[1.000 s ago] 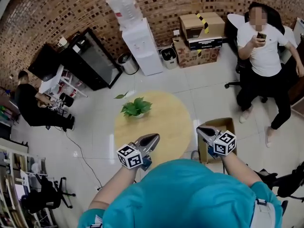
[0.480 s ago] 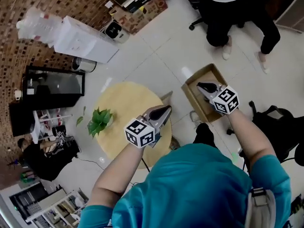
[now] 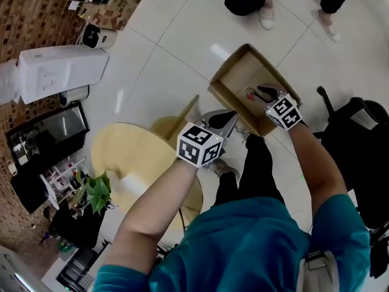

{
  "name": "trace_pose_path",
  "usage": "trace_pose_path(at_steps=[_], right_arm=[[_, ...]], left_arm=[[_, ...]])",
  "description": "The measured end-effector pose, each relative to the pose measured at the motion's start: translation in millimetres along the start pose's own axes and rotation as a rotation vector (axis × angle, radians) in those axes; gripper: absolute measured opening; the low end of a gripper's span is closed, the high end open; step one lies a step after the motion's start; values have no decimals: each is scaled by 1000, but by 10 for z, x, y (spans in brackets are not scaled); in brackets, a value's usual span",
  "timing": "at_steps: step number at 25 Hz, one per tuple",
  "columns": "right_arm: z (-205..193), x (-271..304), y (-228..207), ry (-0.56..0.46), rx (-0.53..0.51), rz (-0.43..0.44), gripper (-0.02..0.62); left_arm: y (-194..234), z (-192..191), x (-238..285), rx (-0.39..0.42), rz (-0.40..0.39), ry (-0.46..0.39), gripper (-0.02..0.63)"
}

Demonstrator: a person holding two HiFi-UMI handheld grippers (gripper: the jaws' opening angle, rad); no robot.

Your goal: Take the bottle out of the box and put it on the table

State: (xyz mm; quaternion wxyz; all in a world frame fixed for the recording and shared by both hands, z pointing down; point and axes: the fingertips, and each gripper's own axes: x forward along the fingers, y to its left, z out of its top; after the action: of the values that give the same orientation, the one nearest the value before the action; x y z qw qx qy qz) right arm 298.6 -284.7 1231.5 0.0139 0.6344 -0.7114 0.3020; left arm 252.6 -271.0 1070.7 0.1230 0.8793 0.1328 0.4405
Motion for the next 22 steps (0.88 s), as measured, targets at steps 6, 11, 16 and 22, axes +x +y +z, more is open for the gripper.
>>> trace_pose_path(at_steps=[6, 11, 16, 22], right_arm=[[-1281, 924, -147, 140, -20, 36, 167], [-2341, 1612, -57, 260, -127, 77, 183], [-2957, 2076, -84, 333, -234, 69, 189], [-3248, 2484, -46, 358, -339, 45, 207]], left_arm=[[761, -1145, 1005, -68, 32, 349, 0], [1413, -1990, 1497, -134, 93, 480, 0], [1747, -2471, 1863, -148, 104, 547, 0], [2035, -2953, 2060, -167, 122, 577, 0]])
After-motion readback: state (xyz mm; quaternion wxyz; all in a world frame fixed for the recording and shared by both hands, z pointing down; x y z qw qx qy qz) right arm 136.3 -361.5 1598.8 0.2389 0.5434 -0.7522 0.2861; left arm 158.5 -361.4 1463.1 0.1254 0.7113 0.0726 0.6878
